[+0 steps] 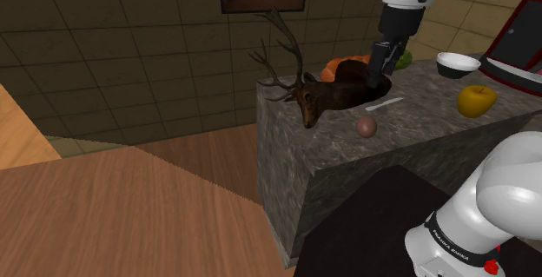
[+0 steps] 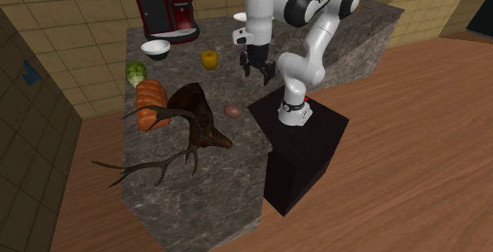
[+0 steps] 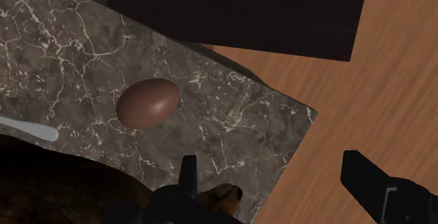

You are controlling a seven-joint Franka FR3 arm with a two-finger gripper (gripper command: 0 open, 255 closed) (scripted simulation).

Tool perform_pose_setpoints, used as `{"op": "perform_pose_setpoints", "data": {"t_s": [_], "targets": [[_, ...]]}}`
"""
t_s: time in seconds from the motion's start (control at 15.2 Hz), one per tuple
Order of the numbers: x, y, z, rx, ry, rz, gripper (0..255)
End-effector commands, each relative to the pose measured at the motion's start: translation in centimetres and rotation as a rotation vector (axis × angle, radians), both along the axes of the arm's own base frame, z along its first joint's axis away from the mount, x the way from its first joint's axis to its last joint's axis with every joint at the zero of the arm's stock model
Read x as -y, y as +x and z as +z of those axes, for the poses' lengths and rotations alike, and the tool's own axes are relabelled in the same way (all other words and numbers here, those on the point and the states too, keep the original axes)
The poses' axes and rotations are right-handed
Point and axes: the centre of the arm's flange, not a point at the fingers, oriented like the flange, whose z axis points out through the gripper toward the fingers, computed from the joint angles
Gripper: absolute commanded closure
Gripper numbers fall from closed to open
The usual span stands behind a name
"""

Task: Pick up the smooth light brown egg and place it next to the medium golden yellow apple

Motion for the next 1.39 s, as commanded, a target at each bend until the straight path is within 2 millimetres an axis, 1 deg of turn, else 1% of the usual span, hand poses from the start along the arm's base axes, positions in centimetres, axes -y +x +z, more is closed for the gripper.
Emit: {"op": "perform_pose_setpoints", "data": {"t_s": [0.0, 0.26, 0.53, 0.79, 1.12, 1.19, 1.32], "targets": [[0.0, 0.0, 0.0, 0.0, 0.0, 0.0, 0], [2.9, 0.3, -4.5, 0.062, 0.019, -0.269, 0], [5.6, 0.1, -9.0, 0.123, 0.038, -0.538, 0], [8.2, -0.6, -13.6, 0.185, 0.058, -0.807, 0], [11.0, -1.9, -19.5, 0.262, 0.082, -1.143, 0], [11.0, -2.0, -19.6, 0.263, 0.082, -1.151, 0], [11.1, -1.8, -20.6, 0.263, 0.082, -1.151, 0]]}}
